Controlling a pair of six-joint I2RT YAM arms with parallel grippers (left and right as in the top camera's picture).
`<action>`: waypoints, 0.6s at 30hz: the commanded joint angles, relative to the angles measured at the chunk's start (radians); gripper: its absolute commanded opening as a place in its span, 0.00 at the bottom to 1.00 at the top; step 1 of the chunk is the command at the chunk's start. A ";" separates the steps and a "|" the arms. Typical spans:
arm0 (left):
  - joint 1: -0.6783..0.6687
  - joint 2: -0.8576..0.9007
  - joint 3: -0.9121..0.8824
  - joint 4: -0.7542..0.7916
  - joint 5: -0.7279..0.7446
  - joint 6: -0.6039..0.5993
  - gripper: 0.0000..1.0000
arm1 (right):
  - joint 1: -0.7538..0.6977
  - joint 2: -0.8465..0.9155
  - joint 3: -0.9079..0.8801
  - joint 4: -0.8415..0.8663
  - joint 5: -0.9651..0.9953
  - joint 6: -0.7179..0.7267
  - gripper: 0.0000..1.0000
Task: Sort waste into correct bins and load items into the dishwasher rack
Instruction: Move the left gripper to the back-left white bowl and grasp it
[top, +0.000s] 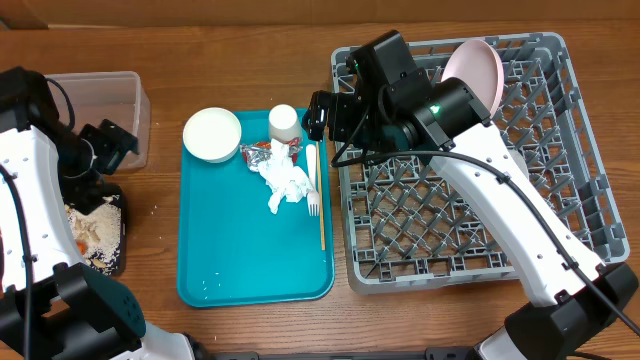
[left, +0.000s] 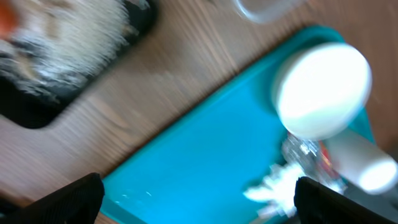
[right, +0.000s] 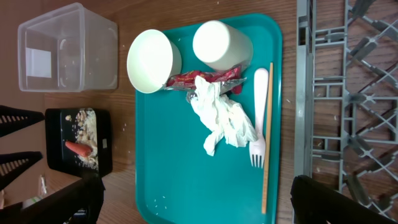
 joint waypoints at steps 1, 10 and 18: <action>-0.024 -0.013 0.000 0.034 0.246 0.130 1.00 | -0.002 -0.003 0.000 0.003 0.010 -0.007 1.00; -0.293 -0.013 0.000 0.188 0.078 0.494 1.00 | -0.002 -0.003 0.000 0.003 0.010 -0.007 1.00; -0.450 -0.013 0.000 0.362 -0.283 0.494 1.00 | -0.002 -0.003 0.000 0.003 0.010 -0.007 1.00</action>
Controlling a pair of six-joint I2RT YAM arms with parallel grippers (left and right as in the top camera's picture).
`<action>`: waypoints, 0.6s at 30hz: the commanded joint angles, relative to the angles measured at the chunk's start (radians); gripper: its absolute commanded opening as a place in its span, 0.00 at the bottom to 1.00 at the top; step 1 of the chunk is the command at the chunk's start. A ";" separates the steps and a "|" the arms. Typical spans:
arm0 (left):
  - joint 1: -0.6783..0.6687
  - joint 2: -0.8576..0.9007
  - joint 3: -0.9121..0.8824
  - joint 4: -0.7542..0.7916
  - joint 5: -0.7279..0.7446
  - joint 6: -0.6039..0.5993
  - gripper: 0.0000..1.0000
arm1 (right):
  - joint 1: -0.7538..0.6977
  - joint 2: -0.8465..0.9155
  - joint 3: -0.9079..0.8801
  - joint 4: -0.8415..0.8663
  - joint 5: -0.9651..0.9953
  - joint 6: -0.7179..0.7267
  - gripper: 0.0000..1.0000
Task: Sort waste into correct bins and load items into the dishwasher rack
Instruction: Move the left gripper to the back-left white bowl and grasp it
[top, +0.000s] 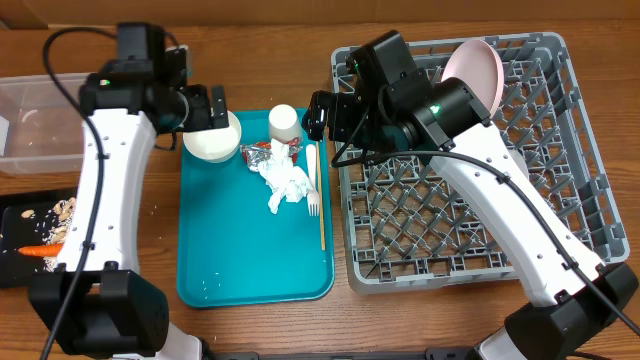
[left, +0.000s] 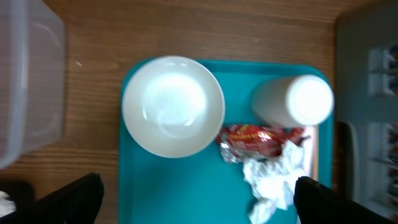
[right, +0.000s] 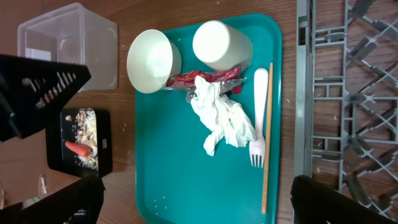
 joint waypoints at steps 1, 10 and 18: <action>-0.027 -0.013 0.000 0.014 -0.144 0.039 1.00 | -0.002 -0.003 0.000 0.003 0.010 -0.007 1.00; -0.025 0.110 0.000 -0.041 0.089 0.449 1.00 | -0.002 -0.003 0.000 0.003 0.010 -0.007 1.00; 0.007 0.275 0.000 -0.095 0.100 0.587 0.95 | -0.002 -0.003 0.000 0.004 0.010 -0.007 1.00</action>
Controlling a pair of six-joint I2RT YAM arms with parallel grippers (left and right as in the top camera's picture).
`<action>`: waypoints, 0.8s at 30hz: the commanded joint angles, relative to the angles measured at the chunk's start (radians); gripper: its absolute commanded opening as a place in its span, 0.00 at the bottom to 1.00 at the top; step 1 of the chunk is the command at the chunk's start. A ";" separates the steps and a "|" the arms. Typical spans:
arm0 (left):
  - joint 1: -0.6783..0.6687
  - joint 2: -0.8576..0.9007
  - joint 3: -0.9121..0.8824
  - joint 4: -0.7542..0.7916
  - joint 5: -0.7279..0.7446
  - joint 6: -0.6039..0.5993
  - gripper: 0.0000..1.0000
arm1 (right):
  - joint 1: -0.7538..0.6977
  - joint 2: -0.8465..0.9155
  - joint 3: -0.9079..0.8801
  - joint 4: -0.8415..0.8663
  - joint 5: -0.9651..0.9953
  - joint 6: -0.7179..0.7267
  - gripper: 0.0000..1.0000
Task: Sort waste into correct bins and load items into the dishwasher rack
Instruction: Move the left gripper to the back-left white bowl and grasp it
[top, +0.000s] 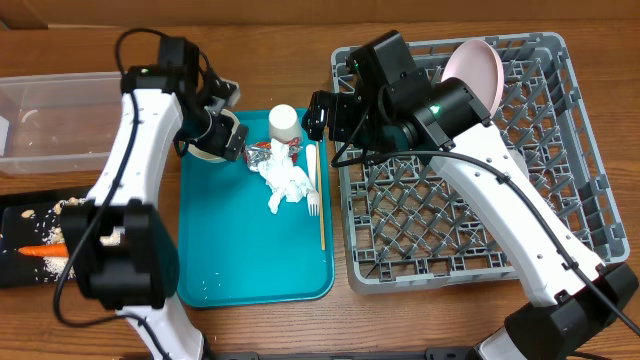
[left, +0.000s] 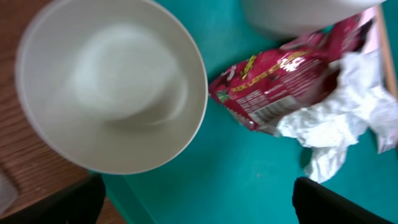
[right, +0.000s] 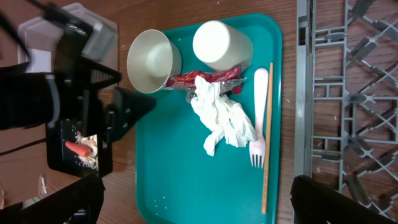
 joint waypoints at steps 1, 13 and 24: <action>0.029 0.050 0.000 -0.010 0.024 0.113 0.93 | -0.002 -0.003 0.000 0.003 0.010 -0.006 1.00; 0.078 0.164 0.000 0.066 0.023 0.198 0.86 | -0.002 -0.003 0.000 0.003 0.010 -0.007 1.00; 0.066 0.179 0.000 0.116 0.023 0.317 0.77 | -0.002 -0.003 0.000 0.003 0.010 -0.007 1.00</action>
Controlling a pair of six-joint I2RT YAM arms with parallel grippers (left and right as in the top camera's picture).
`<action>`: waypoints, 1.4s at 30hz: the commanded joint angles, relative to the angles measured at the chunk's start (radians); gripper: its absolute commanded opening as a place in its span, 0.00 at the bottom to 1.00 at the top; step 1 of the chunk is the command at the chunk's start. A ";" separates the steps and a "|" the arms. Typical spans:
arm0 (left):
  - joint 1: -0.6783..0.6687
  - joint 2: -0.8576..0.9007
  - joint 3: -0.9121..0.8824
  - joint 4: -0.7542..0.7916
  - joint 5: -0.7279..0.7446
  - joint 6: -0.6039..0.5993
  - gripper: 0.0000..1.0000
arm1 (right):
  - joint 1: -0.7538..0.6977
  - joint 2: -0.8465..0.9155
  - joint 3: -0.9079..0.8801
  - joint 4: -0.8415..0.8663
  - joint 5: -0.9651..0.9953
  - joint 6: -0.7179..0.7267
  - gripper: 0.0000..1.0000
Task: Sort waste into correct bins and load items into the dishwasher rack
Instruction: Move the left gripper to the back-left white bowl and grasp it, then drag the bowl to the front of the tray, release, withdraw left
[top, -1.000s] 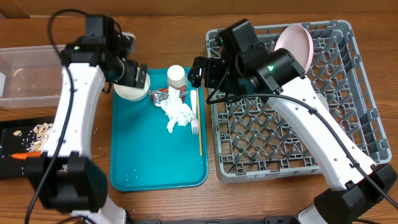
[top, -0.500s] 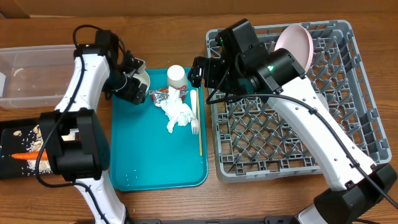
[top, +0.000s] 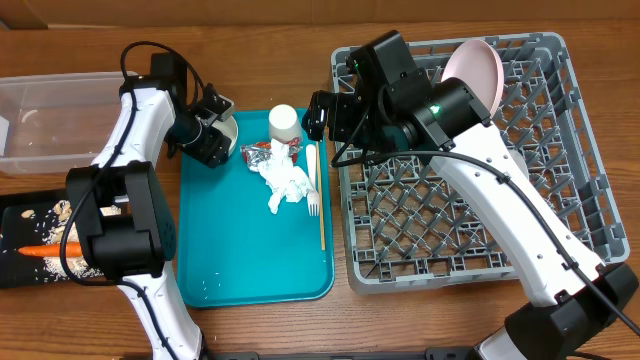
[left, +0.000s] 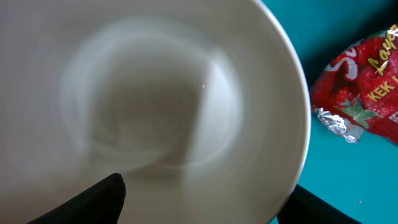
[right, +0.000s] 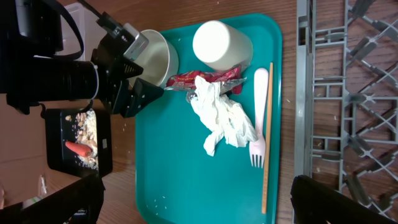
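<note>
A white bowl (left: 161, 106) sits in the far left corner of the teal tray (top: 250, 260). My left gripper (top: 212, 137) is open and low over it, with one finger above the bowl's inside and the other outside its rim. On the tray also lie a white cup (top: 283, 122), a red wrapper (right: 205, 79), a crumpled tissue (top: 288, 185), a white fork (right: 259, 118) and a chopstick (right: 267, 137). My right gripper (top: 322, 116) hangs open high above the gap between the tray and the rack.
A grey dish rack (top: 480, 200) fills the right side, with a pink plate (top: 473, 70) standing at its far edge. At the far left is a clear bin (top: 50, 115), and nearer is a black tray with food scraps (top: 40, 240).
My left gripper has come down much closer to the white bowl, which now fills its wrist view. The right arm and the things on the tray have not moved.
First my left gripper was at the table's left, near the black food tray. Then it was high over the bowl and cup, then lower beside the bowl, and now it straddles the bowl's rim. The right arm stayed still throughout.
</note>
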 joint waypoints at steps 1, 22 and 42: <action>-0.015 0.010 0.000 0.005 0.019 0.056 0.77 | -0.002 -0.003 0.000 0.003 0.010 -0.007 1.00; -0.045 0.049 0.000 -0.017 0.052 0.072 0.53 | -0.002 -0.003 0.000 0.003 0.010 -0.007 1.00; -0.047 0.044 0.003 -0.185 0.099 -0.230 0.04 | -0.002 -0.003 0.000 0.003 0.010 -0.007 1.00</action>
